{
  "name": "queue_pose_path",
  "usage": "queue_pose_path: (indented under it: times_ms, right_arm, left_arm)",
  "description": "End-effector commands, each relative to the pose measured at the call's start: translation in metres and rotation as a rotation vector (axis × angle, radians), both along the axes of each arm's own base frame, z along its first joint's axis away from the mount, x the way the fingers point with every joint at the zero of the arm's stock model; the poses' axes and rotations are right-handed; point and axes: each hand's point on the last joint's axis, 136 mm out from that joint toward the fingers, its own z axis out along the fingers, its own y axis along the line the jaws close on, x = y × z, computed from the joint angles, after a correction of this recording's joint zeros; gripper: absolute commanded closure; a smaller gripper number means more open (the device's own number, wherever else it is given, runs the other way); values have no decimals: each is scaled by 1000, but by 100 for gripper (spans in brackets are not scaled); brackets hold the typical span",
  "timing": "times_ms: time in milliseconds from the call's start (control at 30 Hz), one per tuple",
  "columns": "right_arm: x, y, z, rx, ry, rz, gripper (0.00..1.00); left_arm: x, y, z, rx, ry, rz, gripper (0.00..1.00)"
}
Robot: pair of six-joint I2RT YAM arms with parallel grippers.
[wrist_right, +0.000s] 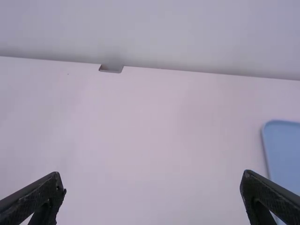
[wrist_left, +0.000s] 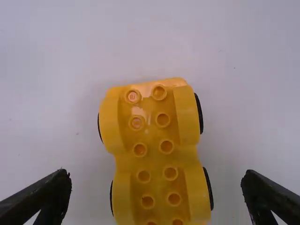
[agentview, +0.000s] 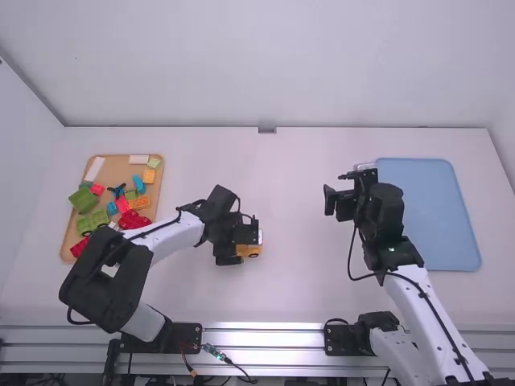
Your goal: Assemble lego blocks to make yellow taxi
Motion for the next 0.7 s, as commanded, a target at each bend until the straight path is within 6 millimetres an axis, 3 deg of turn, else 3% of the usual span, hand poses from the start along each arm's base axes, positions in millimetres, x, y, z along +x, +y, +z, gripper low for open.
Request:
queue_pose_path:
  times_ms: [0, 367, 467, 667]
  right_arm:
    - [2, 1, 9, 6, -19, 2, 1]
    - [1, 1, 6, 3, -4, 2, 1]
    - [1, 1, 6, 4, -5, 3, 1]
    - [1, 1, 6, 4, -4, 3, 1]
  left_arm:
    - [-8, -1, -1, -11, 3, -36, 1]
    - [-6, 3, 6, 17, 20, -24, 1]
    - [-4, 2, 19, 10, 31, 17, 1]
    - [9, -3, 72, -26, -11, 75, 1]
